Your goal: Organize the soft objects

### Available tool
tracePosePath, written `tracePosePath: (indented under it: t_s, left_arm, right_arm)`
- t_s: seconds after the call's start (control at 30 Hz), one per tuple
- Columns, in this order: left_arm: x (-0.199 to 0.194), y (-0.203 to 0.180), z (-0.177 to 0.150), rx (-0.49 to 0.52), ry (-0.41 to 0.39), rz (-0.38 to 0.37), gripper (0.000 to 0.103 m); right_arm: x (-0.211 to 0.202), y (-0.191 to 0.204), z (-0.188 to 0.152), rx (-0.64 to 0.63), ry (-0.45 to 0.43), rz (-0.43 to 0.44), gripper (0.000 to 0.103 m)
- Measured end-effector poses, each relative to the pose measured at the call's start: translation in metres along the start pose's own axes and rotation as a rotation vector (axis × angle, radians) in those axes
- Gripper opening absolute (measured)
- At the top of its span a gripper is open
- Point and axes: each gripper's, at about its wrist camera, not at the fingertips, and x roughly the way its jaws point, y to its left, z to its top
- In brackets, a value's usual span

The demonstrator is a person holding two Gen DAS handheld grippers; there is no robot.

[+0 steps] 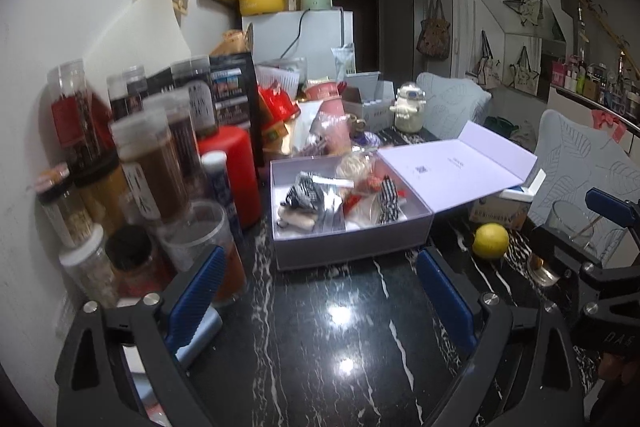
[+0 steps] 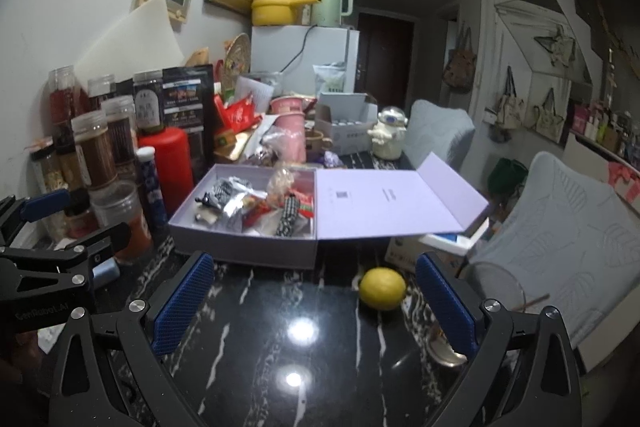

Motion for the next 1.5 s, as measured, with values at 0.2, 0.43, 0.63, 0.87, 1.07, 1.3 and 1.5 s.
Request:
tracePosePath:
  t_s: [0.2, 0.43, 0.63, 0.87, 1.07, 1.3, 1.5]
  left_arm:
    - [0.006, 0.002, -0.005, -0.02, 0.013, 0.003, 0.097]
    - [0.009, 0.004, -0.007, -0.024, 0.018, 0.014, 0.097]
    - [0.011, 0.002, -0.007, -0.011, 0.014, 0.012, 0.097]
    - [0.011, -0.005, -0.009, -0.002, 0.011, 0.004, 0.097]
    - [0.01, -0.009, -0.01, 0.002, 0.013, 0.001, 0.097]
    - [0.009, -0.009, -0.01, -0.002, 0.011, -0.018, 0.097]
    - [0.009, -0.01, -0.009, -0.003, 0.015, -0.017, 0.097]
  right_arm:
    - [0.005, -0.003, -0.006, 0.019, 0.017, -0.003, 0.102]
    - [0.008, -0.001, -0.009, 0.014, 0.028, 0.005, 0.102]
    - [0.009, -0.002, -0.011, 0.018, 0.033, 0.007, 0.102]
    - [0.01, -0.004, -0.014, 0.025, 0.044, 0.008, 0.102]
    - [0.009, -0.005, -0.016, 0.023, 0.053, 0.007, 0.102]
    - [0.009, -0.007, -0.018, 0.021, 0.057, 0.0, 0.102]
    - [0.008, -0.009, -0.019, 0.024, 0.057, -0.001, 0.102]
